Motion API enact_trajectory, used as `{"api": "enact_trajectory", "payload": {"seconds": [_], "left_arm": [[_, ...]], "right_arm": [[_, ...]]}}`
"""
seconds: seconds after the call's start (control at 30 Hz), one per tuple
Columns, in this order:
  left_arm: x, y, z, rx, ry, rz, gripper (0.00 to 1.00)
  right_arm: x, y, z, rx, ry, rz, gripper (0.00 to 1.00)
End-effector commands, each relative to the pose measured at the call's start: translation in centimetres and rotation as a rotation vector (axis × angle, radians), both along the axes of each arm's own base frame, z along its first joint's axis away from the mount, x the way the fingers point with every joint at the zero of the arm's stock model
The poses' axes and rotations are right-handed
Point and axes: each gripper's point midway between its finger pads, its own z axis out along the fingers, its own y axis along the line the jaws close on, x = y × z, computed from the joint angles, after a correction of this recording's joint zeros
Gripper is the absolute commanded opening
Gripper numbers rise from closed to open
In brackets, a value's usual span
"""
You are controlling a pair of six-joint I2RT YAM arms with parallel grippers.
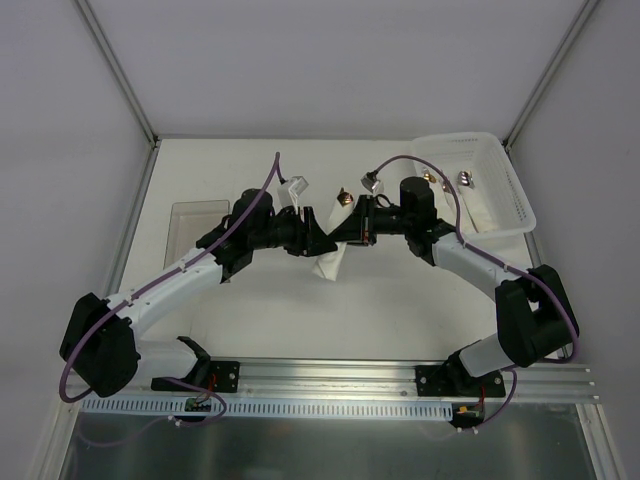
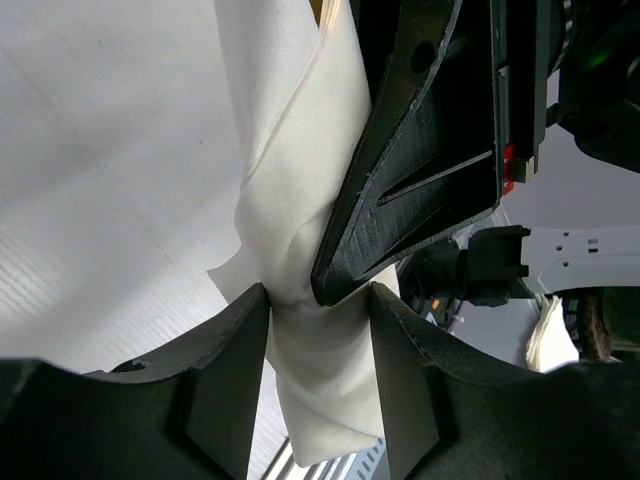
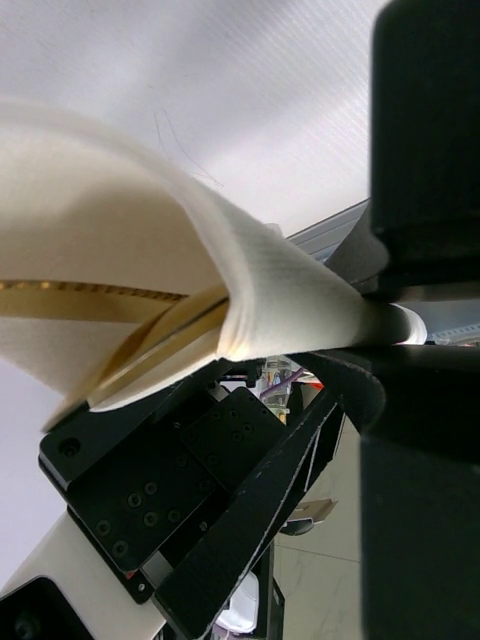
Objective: Place the utensils on the paper napkin and roll it up
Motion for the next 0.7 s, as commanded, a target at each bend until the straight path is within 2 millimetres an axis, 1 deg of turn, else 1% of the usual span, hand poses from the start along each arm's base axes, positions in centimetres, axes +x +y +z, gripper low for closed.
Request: {"api": "enact_trajectory", "payload": {"seconds": [0.0,0.07,0.1,0.13,0.17,0.2,0.23,0.3,0.4,0.67], "left_arm": [[-1.9,-0.6,-2.2,0.003,0.111,-0.065,0.43],[-2.5,-0.8,-2.7,-0.03,0.156,-0.08,0.41],[-2.4,-1.2,-2.1,-0.065,0.139,-0.087,0.4],[-2.9,-1.2,-2.7,-0.079,0.163,-0.103,0.4],[-3.1,-1.4,-2.8,-0.097,0.194,-0.103,0.4],[-3.0,-1.6,-2.4,-0.127,0.182,-0.109,0.4],[-3.2,-1.6,-2.8,-0.133,0.198,-0.113,0.4],[-3.4,-1.8,-2.8,-0.152,0.217,-0.122,0.4],[-3.5,-1.8,-2.8,-0.175,0.219,-0.122,0.42],[-3.6,-1.4,-3.2,-0.167,0.222,-0.113,0.48]], "right_arm": [[-1.0,0.7,6.0,0.146,-0.177,0.076,0.0],[-1.0,0.7,6.1,0.147,-0.182,0.078,0.0],[-1.0,0.6,6.1,0.147,-0.187,0.077,0.0],[-1.0,0.6,6.1,0.147,-0.189,0.077,0.0],[-1.1,0.6,6.1,0.148,-0.191,0.082,0.0],[-1.1,0.6,6.1,0.148,-0.199,0.081,0.0],[-1.1,0.6,6.2,0.148,-0.201,0.083,0.0],[-1.0,0.5,6.3,0.15,-0.205,0.084,0.0],[-1.0,0.5,6.7,0.156,-0.219,0.088,0.0],[-1.4,0.5,8.0,0.193,-0.224,0.097,0.0]]}}
